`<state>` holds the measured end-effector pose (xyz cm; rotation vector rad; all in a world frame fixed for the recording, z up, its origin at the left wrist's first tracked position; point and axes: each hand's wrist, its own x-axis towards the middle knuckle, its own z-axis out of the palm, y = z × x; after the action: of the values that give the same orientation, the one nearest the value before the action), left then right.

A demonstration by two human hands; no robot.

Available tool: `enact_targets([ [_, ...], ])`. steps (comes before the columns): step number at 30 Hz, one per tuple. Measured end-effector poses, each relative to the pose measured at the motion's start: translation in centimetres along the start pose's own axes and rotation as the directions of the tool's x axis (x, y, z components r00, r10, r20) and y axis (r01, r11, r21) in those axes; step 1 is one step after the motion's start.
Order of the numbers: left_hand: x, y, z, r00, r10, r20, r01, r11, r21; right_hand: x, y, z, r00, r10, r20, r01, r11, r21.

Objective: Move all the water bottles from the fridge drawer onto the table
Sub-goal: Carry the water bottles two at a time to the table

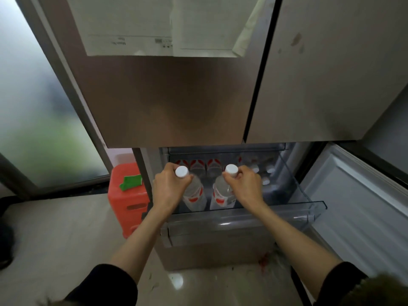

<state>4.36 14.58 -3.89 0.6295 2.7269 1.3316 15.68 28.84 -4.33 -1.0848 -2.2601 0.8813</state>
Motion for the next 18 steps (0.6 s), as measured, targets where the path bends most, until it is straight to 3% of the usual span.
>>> enact_targets([
  [11, 1.1, -0.1, 1.7, 0.998, 0.062, -0.002, -0.062, 0.991, 0.115, 1.6, -0.2, 0.8, 0.985, -0.107, 0.139, 0.135, 0.968, -0.212],
  [18, 0.7, -0.1, 2.9, 0.988, 0.07, 0.136, -0.066, 0.997, -0.039, 2.5, 1.1, 1.1, 0.903, -0.174, 0.392, 0.189, 0.982, 0.0],
])
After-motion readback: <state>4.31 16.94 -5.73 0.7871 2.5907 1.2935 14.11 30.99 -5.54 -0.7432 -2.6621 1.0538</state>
